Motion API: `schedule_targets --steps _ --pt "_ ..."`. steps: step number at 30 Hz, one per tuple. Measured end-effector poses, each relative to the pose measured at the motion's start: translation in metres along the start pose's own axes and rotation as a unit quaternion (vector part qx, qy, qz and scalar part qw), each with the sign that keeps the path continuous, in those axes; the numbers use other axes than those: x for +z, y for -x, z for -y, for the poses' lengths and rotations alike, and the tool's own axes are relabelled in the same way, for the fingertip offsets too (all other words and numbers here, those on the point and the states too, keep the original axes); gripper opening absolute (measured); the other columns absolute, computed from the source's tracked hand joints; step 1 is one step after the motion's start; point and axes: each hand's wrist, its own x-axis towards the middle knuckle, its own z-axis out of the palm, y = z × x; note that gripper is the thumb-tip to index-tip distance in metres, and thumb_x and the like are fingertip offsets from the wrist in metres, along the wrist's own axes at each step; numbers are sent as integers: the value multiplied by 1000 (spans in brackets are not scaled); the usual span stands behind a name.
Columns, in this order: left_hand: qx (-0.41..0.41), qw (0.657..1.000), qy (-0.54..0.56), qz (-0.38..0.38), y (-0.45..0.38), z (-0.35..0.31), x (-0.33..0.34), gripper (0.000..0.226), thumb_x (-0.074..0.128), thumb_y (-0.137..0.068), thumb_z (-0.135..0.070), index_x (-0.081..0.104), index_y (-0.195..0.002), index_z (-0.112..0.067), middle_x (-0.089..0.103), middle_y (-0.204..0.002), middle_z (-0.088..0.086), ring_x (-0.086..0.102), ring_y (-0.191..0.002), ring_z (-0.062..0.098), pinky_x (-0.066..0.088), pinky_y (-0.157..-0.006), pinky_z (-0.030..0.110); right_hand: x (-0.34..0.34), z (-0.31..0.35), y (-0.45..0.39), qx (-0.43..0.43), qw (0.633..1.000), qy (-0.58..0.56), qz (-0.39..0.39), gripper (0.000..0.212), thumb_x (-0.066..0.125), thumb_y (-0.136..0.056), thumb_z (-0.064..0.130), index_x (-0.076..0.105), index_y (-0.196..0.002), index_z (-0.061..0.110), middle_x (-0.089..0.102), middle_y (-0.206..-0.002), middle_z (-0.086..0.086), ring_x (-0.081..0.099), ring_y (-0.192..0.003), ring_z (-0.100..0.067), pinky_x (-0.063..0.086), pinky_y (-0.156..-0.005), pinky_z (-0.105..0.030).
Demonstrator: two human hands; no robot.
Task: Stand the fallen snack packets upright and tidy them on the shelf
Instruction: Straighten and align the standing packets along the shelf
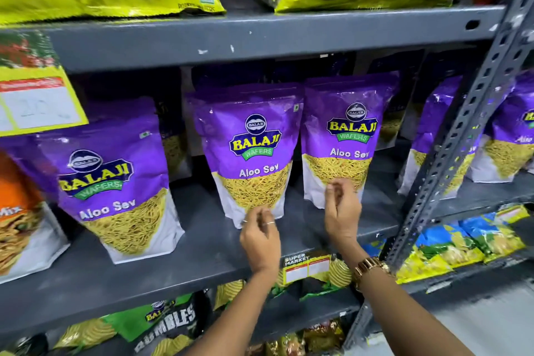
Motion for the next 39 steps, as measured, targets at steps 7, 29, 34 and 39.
schedule_targets --steps 7,29,34,39 --pt "-35 999 -21 27 -45 20 -39 55 74 -73 -22 47 -115 0 52 -113 23 53 -100 36 44 -92 47 43 17 19 119 966 -88 212 29 58 -86 24 51 -114 18 60 -103 0 58 -95 -14 45 -86 -30" --pt "-108 955 260 -93 -165 -81 -47 16 58 -86 -5 66 -82 8 57 -76 3 46 -60 6 39 -49 5 71 98 -67 128 970 -203 -22 24 57 -87 11 64 -98 -8 60 -84 -7 50 -67 -10 37 -52 -3" --pt "-97 963 246 -45 -165 -77 -45 20 59 -86 -10 66 -91 8 63 -71 0 51 -63 -3 39 -51 -1 73 94 -66 174 959 -224 -8 22 52 -91 13 64 -93 -6 59 -66 4 44 -47 7 37 -49 -5" --pt "-113 974 192 49 -142 -43 -50 30 54 -89 -29 64 -75 -3 60 -61 -20 48 -60 -10 38 -52 1 75 76 -44 231 942 -240 46 37 39 -95 28 52 -62 21 57 -72 1 47 -80 -18 37 -76 -36"
